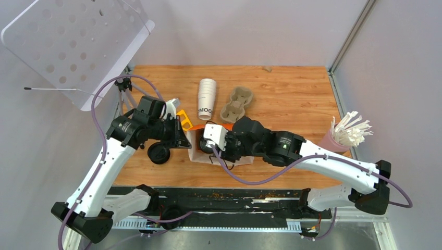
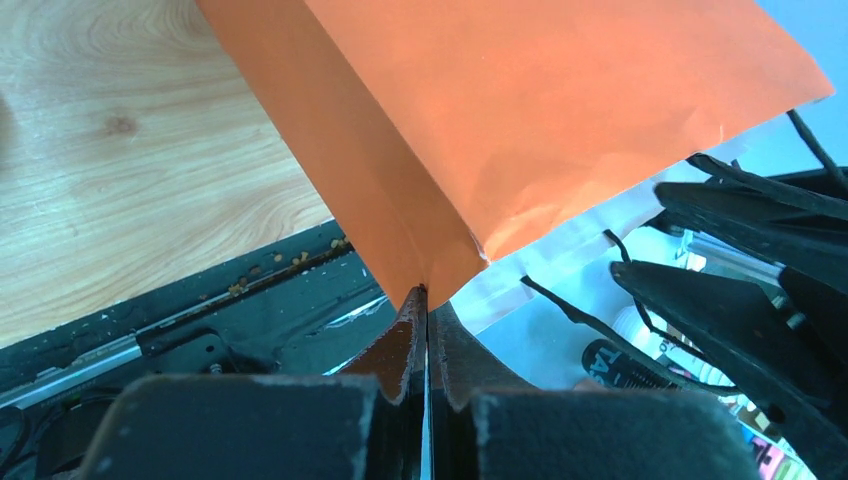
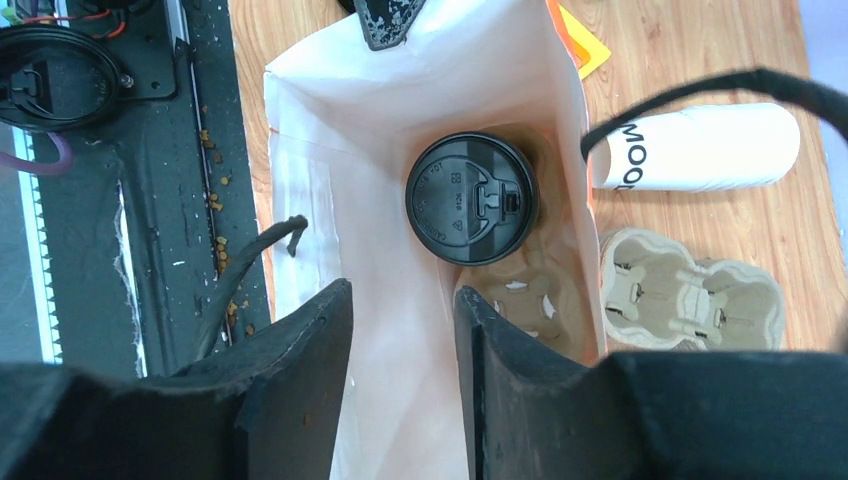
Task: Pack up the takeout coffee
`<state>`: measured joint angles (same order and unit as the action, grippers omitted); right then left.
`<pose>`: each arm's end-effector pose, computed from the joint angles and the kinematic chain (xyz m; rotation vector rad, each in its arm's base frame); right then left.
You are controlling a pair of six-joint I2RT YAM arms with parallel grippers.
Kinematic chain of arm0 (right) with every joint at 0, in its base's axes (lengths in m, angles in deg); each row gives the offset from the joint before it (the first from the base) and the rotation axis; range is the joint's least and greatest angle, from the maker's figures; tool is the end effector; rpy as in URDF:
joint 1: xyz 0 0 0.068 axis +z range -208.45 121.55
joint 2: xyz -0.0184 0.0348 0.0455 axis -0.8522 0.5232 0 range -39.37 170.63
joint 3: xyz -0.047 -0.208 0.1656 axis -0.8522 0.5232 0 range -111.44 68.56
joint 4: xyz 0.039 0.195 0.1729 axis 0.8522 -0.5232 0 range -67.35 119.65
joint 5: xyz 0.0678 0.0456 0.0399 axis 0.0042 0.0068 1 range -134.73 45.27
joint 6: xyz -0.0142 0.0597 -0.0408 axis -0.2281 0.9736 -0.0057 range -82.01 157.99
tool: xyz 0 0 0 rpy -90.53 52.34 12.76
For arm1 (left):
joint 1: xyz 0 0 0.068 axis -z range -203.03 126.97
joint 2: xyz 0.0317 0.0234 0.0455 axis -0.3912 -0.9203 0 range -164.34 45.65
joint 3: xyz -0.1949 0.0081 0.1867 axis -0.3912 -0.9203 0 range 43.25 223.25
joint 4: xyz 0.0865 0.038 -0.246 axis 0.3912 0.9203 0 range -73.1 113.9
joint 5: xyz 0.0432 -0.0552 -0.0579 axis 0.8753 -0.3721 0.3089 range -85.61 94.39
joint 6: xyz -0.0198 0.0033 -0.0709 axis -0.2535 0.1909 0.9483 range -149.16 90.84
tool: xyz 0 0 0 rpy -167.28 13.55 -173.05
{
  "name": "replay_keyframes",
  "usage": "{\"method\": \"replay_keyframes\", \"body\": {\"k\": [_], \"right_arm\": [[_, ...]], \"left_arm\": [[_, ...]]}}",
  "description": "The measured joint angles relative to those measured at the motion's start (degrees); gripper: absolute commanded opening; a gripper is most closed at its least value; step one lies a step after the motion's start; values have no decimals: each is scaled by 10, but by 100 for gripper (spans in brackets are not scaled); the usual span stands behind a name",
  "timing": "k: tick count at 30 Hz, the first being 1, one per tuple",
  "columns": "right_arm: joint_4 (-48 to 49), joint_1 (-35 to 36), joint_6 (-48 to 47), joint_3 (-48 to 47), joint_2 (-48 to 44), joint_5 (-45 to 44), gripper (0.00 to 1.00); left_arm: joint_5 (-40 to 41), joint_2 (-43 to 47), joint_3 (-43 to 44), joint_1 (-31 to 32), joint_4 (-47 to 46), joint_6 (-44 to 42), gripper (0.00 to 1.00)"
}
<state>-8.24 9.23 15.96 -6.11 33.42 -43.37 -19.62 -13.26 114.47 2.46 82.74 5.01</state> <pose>0.1117 0.2758 0.3512 -1.5888 1.5779 0.4670 0.1619 -0.1049 0.3436 -0.0154 2.6501 -0.9208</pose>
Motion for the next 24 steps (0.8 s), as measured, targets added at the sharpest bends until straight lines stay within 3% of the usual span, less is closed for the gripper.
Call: {"method": "replay_keyframes", "body": {"k": [24], "right_arm": [[-94, 0, 95, -46, -115, -55, 59]], "left_arm": [[20, -27, 25, 0, 22, -14, 0]]}}
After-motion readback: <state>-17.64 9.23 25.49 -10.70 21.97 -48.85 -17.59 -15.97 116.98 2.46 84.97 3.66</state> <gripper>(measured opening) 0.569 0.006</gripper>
